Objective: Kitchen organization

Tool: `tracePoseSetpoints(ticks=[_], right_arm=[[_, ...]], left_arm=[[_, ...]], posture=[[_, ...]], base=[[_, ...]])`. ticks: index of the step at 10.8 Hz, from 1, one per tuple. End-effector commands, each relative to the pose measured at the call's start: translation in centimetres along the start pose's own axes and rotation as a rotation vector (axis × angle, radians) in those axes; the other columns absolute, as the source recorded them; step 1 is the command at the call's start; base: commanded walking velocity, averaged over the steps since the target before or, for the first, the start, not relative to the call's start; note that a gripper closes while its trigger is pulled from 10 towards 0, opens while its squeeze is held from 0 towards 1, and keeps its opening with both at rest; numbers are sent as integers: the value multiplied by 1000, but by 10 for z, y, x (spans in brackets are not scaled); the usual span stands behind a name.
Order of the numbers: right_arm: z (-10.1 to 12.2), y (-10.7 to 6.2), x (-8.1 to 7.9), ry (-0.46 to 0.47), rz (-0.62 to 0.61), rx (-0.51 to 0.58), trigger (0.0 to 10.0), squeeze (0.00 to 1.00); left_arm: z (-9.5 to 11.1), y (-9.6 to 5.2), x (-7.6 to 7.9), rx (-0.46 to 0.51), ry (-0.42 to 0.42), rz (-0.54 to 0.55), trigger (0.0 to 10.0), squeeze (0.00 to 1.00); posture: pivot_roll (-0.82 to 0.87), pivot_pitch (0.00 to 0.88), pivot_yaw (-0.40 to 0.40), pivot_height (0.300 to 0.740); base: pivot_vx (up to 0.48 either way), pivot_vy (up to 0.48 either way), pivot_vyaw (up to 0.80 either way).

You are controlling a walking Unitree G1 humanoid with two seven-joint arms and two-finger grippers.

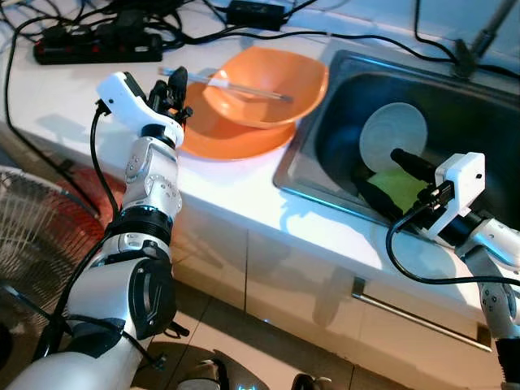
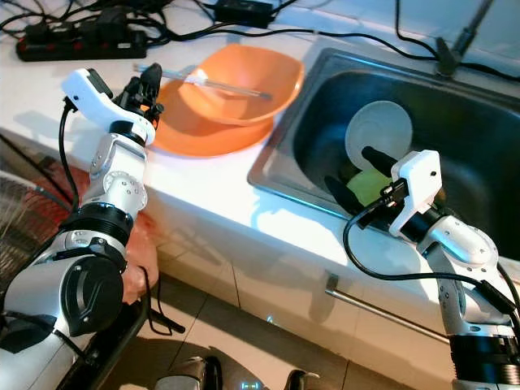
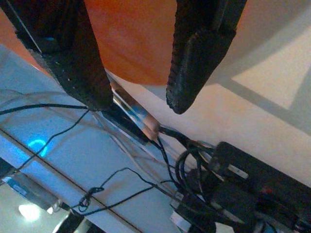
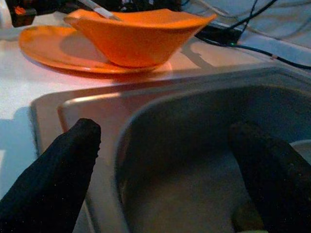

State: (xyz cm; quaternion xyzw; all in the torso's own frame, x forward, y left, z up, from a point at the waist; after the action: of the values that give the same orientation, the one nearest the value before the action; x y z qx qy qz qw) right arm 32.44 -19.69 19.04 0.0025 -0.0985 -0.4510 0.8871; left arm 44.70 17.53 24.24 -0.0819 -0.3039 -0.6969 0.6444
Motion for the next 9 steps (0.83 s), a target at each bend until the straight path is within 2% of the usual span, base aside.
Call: tracePoseSetpoints(ticks=[1,5,9], right_arm=[[-4,-3,1,0,-3,-15,10000,0],[-3,-3,0,2,2,-14,10000,0],[-3,-3,0,2,2,-15,10000,0]], left_arm=[[1,3,8,3,1,-19,10000,0],[1,3,9,0,0,-21,10000,0],[-1,4,15,3,-15,-40,10000,0]], posture=[[-9,160,-22,740],[-4,167,-24,740],[-6,168,-24,740]], base=[[304,0,0],[311,0,0],[0,0,0]])
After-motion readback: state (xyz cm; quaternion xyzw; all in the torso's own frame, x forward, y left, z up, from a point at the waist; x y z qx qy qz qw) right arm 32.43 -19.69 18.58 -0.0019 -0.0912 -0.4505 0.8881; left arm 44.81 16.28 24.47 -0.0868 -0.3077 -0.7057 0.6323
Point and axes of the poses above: a point about 5 cm out from each wrist's last joint towards the gripper, its own y axis pointing out of the wrist towards the gripper, its own z axis along the axis of the wrist's last joint, x = y × z, the point moved 4 cm from there along y, pointing out of the wrist towards the gripper, and after that the axes turned 1 degree about y, right-handed, at the moved point
